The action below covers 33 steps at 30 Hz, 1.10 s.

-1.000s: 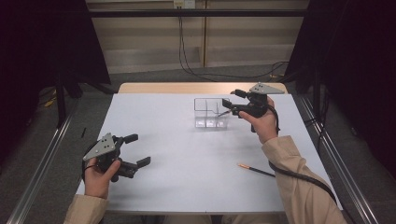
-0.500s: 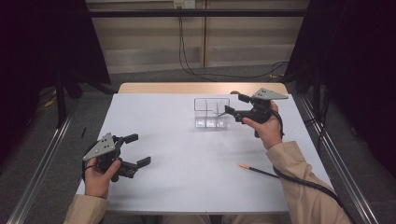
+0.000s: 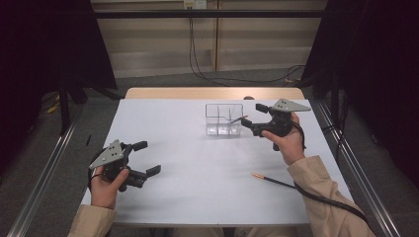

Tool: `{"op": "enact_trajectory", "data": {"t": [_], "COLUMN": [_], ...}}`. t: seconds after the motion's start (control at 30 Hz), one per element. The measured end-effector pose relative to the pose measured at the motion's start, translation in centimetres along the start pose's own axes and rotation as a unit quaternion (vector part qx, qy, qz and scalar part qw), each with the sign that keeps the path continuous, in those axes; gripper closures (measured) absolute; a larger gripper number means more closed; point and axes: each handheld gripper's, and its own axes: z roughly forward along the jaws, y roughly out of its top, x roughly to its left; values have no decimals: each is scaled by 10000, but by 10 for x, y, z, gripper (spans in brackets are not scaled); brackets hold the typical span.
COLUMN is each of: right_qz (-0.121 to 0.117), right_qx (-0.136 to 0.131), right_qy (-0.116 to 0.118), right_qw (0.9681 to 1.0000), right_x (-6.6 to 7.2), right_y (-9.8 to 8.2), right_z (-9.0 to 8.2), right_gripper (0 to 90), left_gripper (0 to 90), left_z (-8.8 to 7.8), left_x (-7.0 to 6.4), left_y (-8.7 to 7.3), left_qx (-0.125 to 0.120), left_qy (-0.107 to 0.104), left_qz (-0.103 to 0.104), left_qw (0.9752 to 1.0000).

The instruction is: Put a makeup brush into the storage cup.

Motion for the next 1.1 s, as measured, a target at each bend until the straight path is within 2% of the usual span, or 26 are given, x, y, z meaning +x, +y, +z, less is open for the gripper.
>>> {"op": "enact_trajectory", "data": {"t": [0.43,0.6,1.1], "right_qz": [-66,-11,-44], "right_qx": [-39,-77,-105], "right_qy": [14,31,119], "right_qw": [10000,10000,9999], "right_x": [1,2,6], "right_y": [-1,-5,-15], "right_z": [-18,-25,-44], "right_gripper": [109,109,98], "left_gripper": [11,11,11], "left_z": [-1,-1,0], "left_x": [-1,-1,-3], "left_y": [1,0,1], "left_qx": [5,20,26], "left_qy": [26,12,16], "left_qz": [24,16,17], "left_qw": [10000,10000,10000]}}
